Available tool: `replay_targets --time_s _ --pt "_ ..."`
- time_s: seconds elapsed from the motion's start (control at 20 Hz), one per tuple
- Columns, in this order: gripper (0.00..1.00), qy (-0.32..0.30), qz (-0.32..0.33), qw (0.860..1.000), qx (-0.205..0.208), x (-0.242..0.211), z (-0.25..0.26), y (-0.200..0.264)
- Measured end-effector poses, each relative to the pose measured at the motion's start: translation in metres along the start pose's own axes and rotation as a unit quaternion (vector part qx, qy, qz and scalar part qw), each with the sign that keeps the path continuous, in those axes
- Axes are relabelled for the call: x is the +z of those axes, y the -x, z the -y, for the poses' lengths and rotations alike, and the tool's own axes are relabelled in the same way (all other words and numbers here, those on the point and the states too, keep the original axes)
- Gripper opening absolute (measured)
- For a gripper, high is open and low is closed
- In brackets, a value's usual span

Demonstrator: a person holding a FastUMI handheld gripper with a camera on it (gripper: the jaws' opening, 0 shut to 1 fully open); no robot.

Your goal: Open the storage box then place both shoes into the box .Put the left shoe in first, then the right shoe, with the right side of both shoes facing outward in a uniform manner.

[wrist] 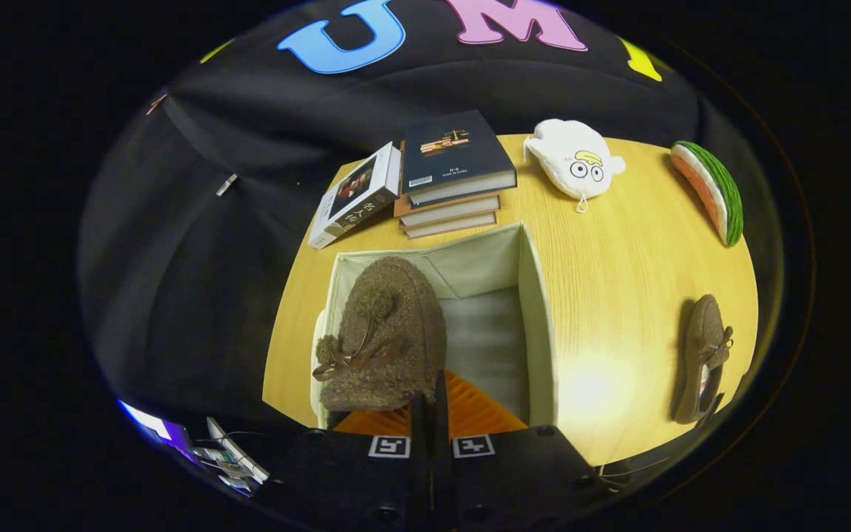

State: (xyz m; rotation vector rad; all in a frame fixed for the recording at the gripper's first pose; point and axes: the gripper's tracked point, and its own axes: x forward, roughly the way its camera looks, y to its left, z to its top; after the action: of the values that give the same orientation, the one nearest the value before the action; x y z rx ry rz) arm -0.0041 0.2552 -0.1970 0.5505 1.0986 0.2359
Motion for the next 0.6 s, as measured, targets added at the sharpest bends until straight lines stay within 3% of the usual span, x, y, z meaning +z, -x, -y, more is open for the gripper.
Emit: replay_targets --time_s 0.6 --pt "0.06 -0.010 -0.004 1.000 -0.012 0.000 -0.012 -0.028"
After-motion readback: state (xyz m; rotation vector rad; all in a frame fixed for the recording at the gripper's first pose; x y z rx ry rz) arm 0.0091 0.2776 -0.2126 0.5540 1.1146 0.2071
